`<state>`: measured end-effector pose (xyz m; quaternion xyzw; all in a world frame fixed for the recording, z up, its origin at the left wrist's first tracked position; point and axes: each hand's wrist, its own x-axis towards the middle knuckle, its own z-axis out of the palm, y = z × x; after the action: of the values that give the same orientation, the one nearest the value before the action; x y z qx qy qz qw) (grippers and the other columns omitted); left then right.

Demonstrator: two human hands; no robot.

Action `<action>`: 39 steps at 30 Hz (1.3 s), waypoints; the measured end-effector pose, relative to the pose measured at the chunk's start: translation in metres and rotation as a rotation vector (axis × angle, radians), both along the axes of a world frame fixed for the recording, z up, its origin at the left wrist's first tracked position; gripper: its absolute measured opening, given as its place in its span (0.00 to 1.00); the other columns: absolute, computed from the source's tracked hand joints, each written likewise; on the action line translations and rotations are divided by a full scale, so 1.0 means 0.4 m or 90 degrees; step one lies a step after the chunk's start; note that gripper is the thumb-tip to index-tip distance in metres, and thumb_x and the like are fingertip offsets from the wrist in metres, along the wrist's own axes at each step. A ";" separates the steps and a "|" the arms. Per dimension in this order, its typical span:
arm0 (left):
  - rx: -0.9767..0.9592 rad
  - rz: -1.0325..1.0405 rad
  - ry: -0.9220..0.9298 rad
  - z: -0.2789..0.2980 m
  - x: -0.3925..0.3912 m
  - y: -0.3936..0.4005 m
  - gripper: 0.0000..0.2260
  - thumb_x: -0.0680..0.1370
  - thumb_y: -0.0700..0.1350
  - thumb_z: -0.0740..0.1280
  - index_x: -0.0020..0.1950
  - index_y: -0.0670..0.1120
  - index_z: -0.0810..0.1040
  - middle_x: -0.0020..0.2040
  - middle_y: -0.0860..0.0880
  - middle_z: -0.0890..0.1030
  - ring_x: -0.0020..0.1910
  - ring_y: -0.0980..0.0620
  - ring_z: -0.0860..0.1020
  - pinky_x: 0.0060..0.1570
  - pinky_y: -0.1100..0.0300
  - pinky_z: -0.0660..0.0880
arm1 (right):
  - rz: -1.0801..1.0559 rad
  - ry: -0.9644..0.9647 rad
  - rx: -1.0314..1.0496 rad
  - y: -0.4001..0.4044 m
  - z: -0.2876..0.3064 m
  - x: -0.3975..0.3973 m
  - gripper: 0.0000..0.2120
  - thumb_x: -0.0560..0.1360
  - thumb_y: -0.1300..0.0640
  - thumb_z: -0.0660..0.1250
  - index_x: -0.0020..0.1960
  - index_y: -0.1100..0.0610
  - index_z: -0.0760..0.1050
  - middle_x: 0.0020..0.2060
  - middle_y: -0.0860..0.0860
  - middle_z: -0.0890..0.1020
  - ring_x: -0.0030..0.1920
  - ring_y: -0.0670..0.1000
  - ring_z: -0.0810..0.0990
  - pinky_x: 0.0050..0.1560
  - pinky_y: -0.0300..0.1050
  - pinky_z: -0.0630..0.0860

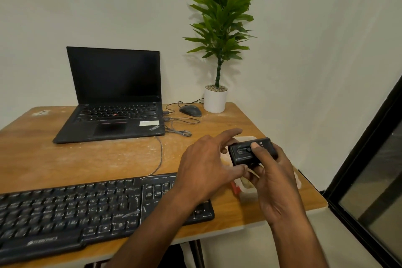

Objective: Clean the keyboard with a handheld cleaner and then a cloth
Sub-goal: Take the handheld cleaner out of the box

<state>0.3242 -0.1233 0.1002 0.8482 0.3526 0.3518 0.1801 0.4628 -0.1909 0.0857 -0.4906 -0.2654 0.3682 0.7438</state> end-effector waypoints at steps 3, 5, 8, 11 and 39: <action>-0.023 0.011 -0.030 -0.002 -0.035 0.000 0.35 0.73 0.59 0.78 0.77 0.68 0.67 0.66 0.64 0.81 0.54 0.61 0.81 0.56 0.62 0.79 | 0.004 0.026 0.003 0.012 0.005 -0.037 0.22 0.76 0.58 0.71 0.69 0.51 0.71 0.55 0.56 0.84 0.54 0.57 0.85 0.41 0.48 0.81; -0.058 0.001 -0.074 -0.008 -0.062 -0.003 0.36 0.72 0.57 0.80 0.77 0.68 0.69 0.67 0.64 0.81 0.57 0.64 0.81 0.53 0.71 0.76 | 0.008 0.044 0.007 0.017 0.005 -0.063 0.22 0.76 0.59 0.72 0.68 0.51 0.72 0.55 0.56 0.84 0.54 0.57 0.85 0.43 0.51 0.82; -0.108 -0.015 -0.138 -0.026 -0.097 -0.009 0.37 0.71 0.51 0.82 0.76 0.66 0.71 0.67 0.62 0.81 0.59 0.66 0.80 0.51 0.78 0.74 | 0.013 0.065 0.013 0.022 0.001 -0.109 0.21 0.75 0.60 0.73 0.66 0.53 0.73 0.54 0.57 0.84 0.53 0.58 0.85 0.47 0.53 0.83; -0.135 -0.007 -0.168 -0.046 -0.134 -0.014 0.37 0.71 0.47 0.82 0.76 0.64 0.73 0.67 0.60 0.82 0.58 0.65 0.80 0.51 0.76 0.76 | 0.022 0.085 0.007 0.028 -0.005 -0.156 0.20 0.74 0.62 0.73 0.65 0.57 0.73 0.54 0.59 0.84 0.53 0.59 0.85 0.57 0.62 0.79; -0.045 0.252 -0.287 -0.147 -0.619 -0.075 0.26 0.73 0.45 0.81 0.69 0.54 0.81 0.55 0.58 0.86 0.52 0.65 0.84 0.49 0.66 0.83 | 0.406 0.073 -0.053 0.090 -0.039 -0.639 0.10 0.75 0.64 0.71 0.56 0.65 0.81 0.47 0.62 0.86 0.48 0.59 0.86 0.45 0.50 0.82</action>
<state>0.0764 -0.1531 0.0412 0.6568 0.4745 0.5466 0.2114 0.2073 -0.1548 0.0703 -0.3913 -0.3482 0.6200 0.5842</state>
